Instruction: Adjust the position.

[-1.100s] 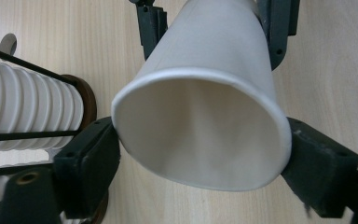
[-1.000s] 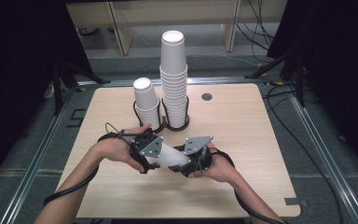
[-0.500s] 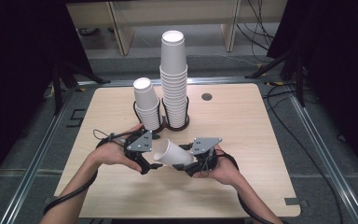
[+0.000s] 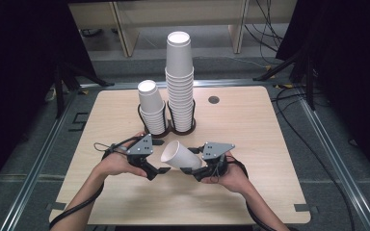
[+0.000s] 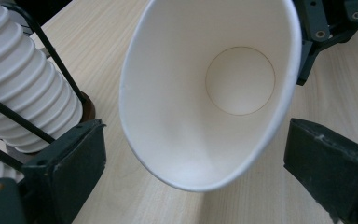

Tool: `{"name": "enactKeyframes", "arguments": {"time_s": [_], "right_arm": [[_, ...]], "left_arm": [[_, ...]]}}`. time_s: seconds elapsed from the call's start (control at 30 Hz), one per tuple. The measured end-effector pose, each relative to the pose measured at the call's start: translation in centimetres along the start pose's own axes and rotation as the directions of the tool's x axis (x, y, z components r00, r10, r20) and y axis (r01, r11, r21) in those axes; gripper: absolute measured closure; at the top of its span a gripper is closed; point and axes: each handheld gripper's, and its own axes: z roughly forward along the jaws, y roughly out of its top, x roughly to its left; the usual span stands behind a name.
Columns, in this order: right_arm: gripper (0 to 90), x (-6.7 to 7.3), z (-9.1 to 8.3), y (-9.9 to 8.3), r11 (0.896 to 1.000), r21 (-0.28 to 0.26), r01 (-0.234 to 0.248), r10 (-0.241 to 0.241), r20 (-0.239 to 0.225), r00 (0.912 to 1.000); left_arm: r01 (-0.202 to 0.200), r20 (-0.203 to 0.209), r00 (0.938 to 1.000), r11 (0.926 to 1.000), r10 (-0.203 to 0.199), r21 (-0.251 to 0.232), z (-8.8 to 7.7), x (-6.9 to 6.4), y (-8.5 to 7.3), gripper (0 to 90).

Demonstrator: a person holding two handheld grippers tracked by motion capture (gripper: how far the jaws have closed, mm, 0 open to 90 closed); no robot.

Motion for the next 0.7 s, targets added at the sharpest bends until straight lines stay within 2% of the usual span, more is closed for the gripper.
{"name": "enactKeyframes", "arguments": {"time_s": [0.07, 0.13, 0.17, 0.2, 0.23, 0.33, 0.4, 0.43, 0.6, 0.63, 0.67, 0.7], "right_arm": [[28.2, -0.1, 0.0, -0.1, 1.0, -0.005, 0.013, -0.013, 0.007, 0.9999], [28.2, 0.1, -0.1, -0.2, 1.0, -0.013, -0.009, 0.009, 0.013, 0.9999], [28.1, 0.0, 0.0, -0.2, 1.0, -0.018, -0.008, 0.009, 0.014, 0.9999], [28.1, 0.0, 0.0, -0.3, 1.0, -0.02, -0.01, 0.01, 0.01, 0.9999], [28.1, 0.0, 0.0, -0.3, 1.0, -0.023, 0.002, -0.002, 0.015, 0.9999], [28.1, 0.0, -0.1, -0.3, 1.0, -0.023, 0.012, -0.011, 0.025, 0.9996], [28.0, -0.1, -0.1, -0.3, 0.999, -0.036, 0.022, -0.021, 0.029, 0.9994], [28.0, 0.0, -0.2, -0.3, 0.999, -0.031, -0.013, 0.014, 0.026, 0.9996], [28.0, 0.0, -0.2, -0.4, 1.0, -0.029, -0.009, 0.01, 0.029, 0.9995], [27.9, 0.0, -0.2, -0.4, 0.999, -0.028, -0.015, 0.016, 0.026, 0.9995], [27.9, 0.0, -0.2, -0.4, 0.999, -0.032, -0.012, 0.013, 0.027, 0.9995], [27.8, -0.1, -0.2, -0.4, 0.999, -0.04, -0.006, 0.007, 0.024, 0.9997]], "left_arm": [[0.021, -0.001, 0.9998, 0.9997, -0.021, -0.012, 0.2, -0.1, -0.3, 5.3], [0.053, 0.002, 0.9986, 0.9982, -0.053, -0.03, 0.6, -0.3, -0.7, 5.2], [0.05, -0.007, 0.9987, 0.9983, -0.05, -0.03, 0.7, -0.2, -0.8, 5.3], [0.071, -0.003, 0.9974, 0.9963, -0.072, -0.047, 0.9, -0.3, -1.0, 5.4], [0.071, -0.003, 0.9974, 0.9963, -0.072, -0.047, 0.9, -0.3, -1.0, 5.2], [0.123, 0.009, 0.9924, 0.9899, -0.123, -0.071, 1.0, -0.2, -1.4, 5.0], [0.138, 0.013, 0.9905, 0.987, -0.137, -0.083, 1.2, -0.2, -1.6, 5.0], [0.138, 0.011, 0.9904, 0.9874, -0.138, -0.077, 1.2, -0.2, -1.6, 5.1], [0.164, 0.016, 0.9865, 0.9833, -0.163, -0.08, 1.6, -0.2, -2.0, 5.2], [0.181, 0.022, 0.9835, 0.9788, -0.18, -0.096, 1.8, -0.1, -2.2, 5.2], [0.179, 0.016, 0.9839, 0.9798, -0.178, -0.089, 1.8, 0.0, -2.3, 5.3], [0.198, 0.019, 0.9802, 0.9744, -0.197, -0.106, 1.8, 0.0, -2.3, 5.3]]}}
